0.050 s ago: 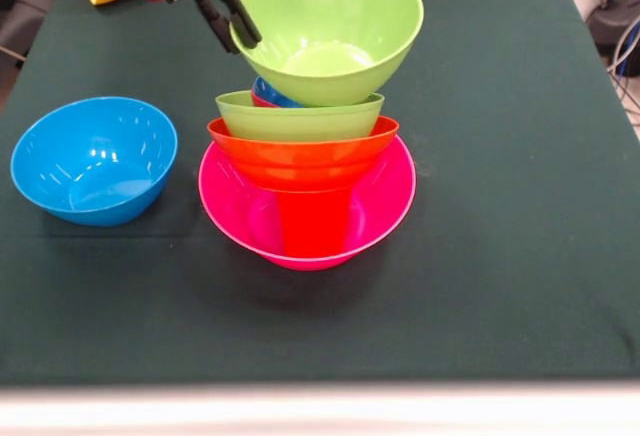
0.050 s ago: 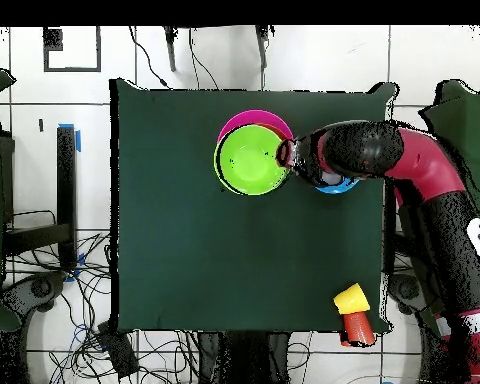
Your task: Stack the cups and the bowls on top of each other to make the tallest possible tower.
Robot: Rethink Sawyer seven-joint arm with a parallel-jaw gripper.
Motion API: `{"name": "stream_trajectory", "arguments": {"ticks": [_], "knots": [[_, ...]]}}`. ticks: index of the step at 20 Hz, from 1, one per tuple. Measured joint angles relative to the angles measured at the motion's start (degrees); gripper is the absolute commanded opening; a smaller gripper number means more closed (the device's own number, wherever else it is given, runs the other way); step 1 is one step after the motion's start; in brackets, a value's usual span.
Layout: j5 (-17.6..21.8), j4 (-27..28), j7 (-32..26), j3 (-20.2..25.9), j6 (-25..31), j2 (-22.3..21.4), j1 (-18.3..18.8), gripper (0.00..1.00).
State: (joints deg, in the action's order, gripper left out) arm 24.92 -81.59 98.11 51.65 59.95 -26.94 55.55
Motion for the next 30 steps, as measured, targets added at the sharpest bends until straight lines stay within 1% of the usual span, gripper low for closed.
{"name": "stream_trajectory", "arguments": {"ticks": [10, 19, 20, 30], "knots": [[0.53, 2.63, -0.01, 0.01, 2.77, 0.24, 0.00, 0.00], [0.95, 2.89, -0.01, 0.01, 2.82, 0.41, 0.00, 0.00], [1.00, 2.89, -0.01, 0.02, 2.82, 0.42, 0.00, 1.00], [1.47, 3.47, -0.01, 0.01, 2.85, 0.43, -0.02, 1.00]]}}
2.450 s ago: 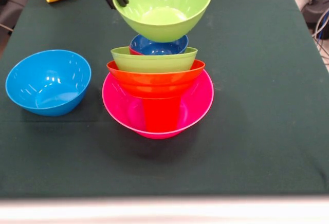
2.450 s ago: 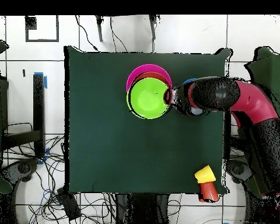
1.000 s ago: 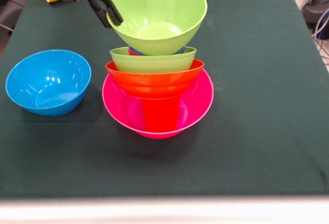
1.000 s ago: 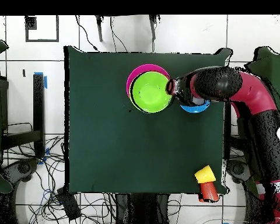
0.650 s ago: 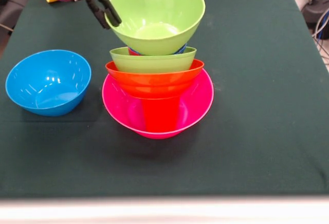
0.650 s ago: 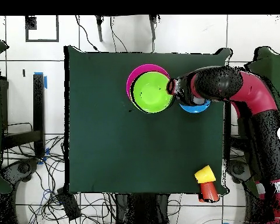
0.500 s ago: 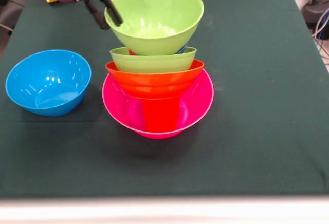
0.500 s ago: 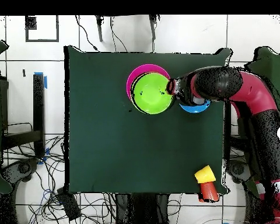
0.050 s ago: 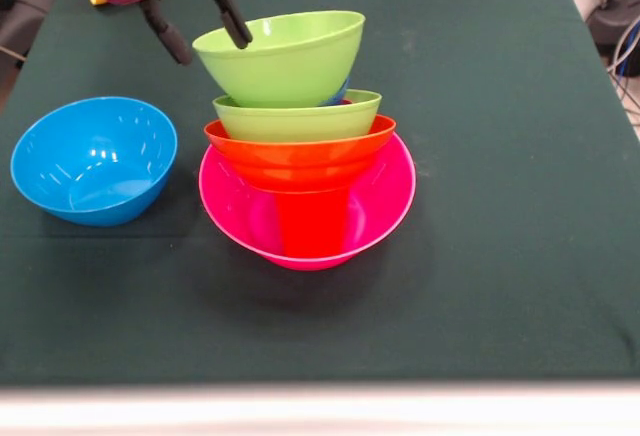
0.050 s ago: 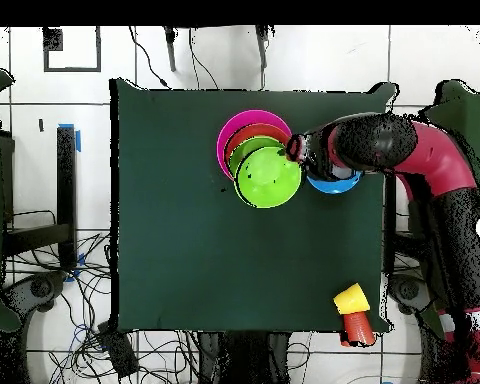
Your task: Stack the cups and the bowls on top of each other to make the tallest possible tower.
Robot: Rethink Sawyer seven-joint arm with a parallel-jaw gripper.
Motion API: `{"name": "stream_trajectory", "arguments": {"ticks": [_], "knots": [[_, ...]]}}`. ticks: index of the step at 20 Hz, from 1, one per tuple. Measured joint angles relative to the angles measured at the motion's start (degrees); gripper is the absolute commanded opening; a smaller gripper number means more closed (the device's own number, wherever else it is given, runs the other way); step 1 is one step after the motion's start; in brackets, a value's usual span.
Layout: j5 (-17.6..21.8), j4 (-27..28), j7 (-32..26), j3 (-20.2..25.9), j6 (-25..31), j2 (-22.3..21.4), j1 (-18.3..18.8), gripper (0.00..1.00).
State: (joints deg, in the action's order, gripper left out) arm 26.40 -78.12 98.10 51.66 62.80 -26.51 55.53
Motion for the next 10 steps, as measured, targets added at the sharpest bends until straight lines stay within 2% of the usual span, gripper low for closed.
{"name": "stream_trajectory", "arguments": {"ticks": [10], "knots": [[0.20, 0.95, 0.00, 0.00, 0.01, 0.01, -0.23, 1.00]]}}
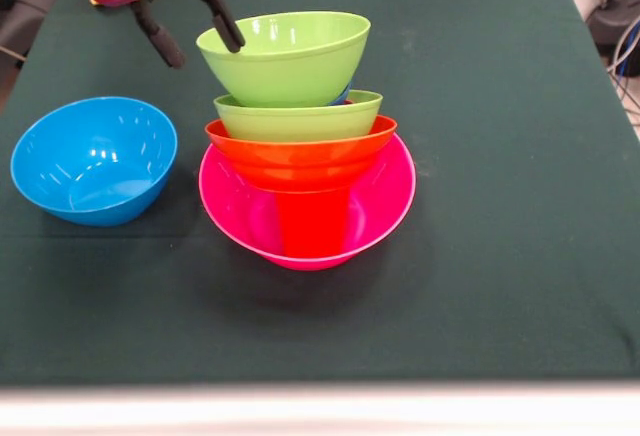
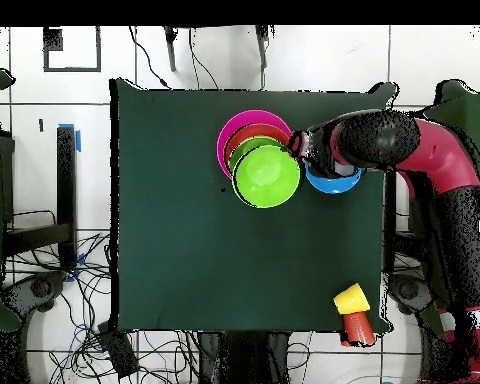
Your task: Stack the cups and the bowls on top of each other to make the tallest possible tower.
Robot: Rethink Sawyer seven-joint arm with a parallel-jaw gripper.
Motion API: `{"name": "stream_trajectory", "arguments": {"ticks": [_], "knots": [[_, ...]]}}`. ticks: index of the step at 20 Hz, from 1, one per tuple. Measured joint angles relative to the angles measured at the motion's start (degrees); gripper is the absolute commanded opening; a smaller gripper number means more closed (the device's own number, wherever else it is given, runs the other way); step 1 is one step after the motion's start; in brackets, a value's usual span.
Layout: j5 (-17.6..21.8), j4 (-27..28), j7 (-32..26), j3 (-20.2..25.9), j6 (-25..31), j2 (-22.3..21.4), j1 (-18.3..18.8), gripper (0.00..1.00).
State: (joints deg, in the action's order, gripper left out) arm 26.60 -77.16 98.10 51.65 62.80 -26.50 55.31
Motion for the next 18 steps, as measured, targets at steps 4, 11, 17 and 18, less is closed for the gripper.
{"name": "stream_trajectory", "arguments": {"ticks": [4, 11, 17, 18], "knots": [[0.02, 0.07, 0.00, 0.00, 0.05, 0.00, -0.13, 1.00], [1.87, 1.87, -1.22, 0.00, 1.10, 0.11, -0.90, 1.00], [5.11, 5.86, -5.97, -0.01, 2.67, 1.01, -2.06, 1.00], [5.46, 6.74, -7.22, 0.00, 3.06, 1.28, -2.29, 1.00]]}}
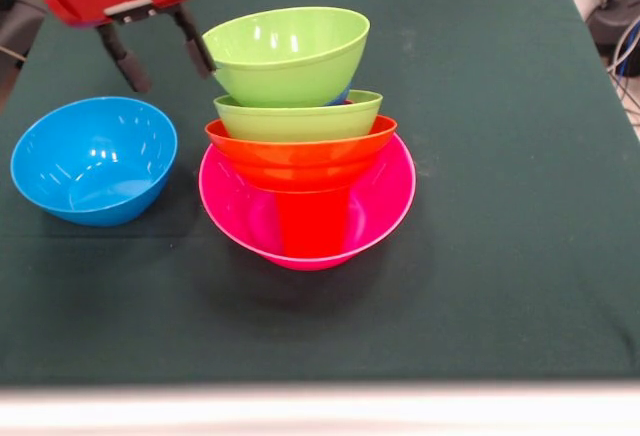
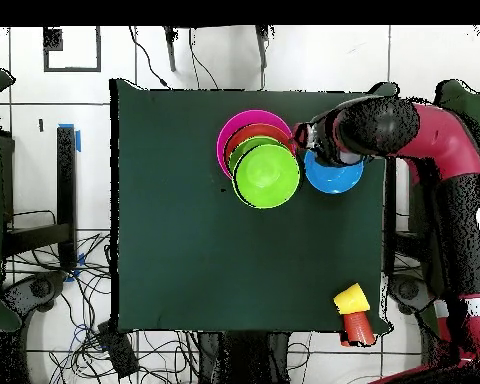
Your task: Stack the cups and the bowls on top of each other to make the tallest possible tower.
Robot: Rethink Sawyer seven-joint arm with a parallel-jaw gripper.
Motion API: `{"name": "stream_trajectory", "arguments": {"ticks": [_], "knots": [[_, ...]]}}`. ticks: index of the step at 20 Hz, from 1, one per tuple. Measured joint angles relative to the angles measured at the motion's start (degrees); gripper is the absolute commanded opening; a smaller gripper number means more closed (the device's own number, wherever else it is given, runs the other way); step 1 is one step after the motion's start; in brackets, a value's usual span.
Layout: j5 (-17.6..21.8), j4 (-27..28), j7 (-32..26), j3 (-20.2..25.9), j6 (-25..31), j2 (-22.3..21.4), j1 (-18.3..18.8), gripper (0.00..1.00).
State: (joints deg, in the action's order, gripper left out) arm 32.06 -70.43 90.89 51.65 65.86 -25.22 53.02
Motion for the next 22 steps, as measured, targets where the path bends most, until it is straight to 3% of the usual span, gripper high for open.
{"name": "stream_trajectory", "arguments": {"ticks": [9, 22], "knots": [[0.20, 4.51, -6.56, -0.04, 1.80, 1.79, -0.70, 1.00], [0.44, 9.87, -6.77, -0.85, 1.79, 6.01, -1.54, 1.00]]}}
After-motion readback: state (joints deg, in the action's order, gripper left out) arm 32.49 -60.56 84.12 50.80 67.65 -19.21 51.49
